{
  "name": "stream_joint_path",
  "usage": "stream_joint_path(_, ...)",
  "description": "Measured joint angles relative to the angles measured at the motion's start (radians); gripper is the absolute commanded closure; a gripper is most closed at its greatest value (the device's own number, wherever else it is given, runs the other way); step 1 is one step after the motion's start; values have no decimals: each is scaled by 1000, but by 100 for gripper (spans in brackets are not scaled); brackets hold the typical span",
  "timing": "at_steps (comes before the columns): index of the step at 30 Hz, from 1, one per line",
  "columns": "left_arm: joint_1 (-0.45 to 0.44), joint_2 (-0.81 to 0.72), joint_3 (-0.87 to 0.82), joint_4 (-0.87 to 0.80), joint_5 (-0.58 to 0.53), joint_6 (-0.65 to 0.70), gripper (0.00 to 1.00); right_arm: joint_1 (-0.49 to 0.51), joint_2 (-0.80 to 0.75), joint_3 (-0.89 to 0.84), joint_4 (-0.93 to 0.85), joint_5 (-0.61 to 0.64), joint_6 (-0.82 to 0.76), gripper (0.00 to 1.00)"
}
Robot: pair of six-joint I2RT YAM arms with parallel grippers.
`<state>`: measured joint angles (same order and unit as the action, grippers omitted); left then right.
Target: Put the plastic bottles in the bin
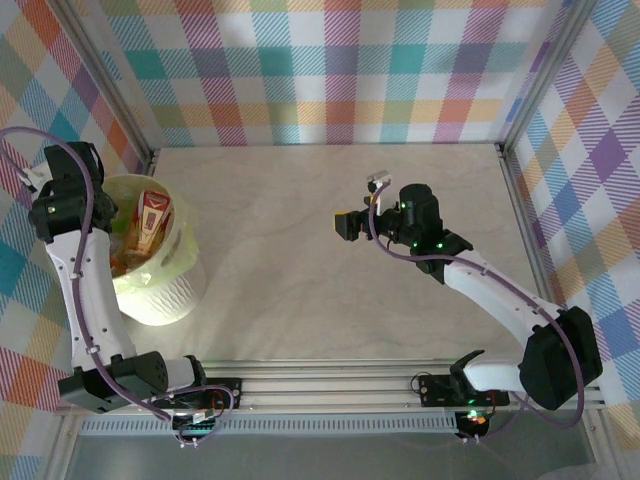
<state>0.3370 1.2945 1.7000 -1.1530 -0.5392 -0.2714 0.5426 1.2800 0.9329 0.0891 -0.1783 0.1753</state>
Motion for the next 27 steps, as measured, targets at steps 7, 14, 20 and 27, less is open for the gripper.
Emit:
stream_joint_path(7, 1, 27, 35, 1, 103, -12, 0, 0, 0, 0, -9, 1, 1, 0)
stream_joint_path(14, -2, -20, 53, 8, 236, -29, 0, 0, 2, 16, -16, 1, 4, 0)
stream_joint_path(20, -51, -122, 50, 86, 412, -52, 0, 0, 13, 23, -16, 1, 19, 0)
stream_joint_path(27, -103, -179, -1, 153, 546, -93, 0, 0, 15, 23, -16, 10, 30, 0)
